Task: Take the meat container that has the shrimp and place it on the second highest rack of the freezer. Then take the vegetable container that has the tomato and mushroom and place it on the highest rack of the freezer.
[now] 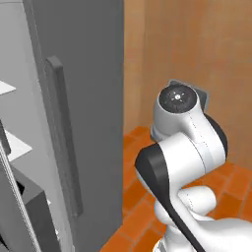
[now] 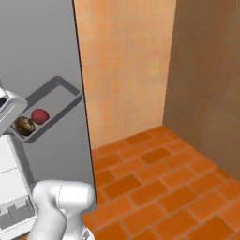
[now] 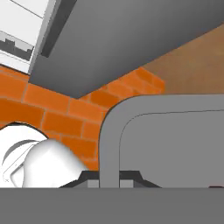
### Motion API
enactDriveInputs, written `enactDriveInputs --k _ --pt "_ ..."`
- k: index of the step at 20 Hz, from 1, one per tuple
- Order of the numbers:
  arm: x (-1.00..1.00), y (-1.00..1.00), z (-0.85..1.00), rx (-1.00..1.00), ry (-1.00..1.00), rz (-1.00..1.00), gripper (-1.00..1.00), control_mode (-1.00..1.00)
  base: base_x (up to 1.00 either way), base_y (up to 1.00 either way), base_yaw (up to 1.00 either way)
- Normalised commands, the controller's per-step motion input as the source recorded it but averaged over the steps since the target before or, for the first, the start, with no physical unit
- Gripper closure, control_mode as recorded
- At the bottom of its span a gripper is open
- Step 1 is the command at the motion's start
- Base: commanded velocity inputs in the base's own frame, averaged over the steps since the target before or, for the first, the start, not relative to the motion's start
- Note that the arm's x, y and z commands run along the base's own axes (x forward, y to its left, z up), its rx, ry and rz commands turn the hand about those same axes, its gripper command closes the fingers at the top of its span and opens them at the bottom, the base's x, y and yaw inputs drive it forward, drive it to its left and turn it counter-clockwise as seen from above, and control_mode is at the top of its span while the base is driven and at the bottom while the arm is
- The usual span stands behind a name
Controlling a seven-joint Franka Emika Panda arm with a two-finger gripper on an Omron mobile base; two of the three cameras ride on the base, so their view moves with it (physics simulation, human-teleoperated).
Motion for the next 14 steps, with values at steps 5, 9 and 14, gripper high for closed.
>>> enactDriveInputs --k 5,9,14 --pt "0.0 0.0 0.0 0.0 0.0 0.0 1.0 1.0 0.02 -0.17 0.82" --pt "0.0 0.0 0.0 0.0 0.0 0.0 1.0 1.0 0.07 -0.26 0.78" --pt "0.0 0.0 0.0 0.0 0.0 0.0 1.0 1.0 0.19 -0.3 0.73"
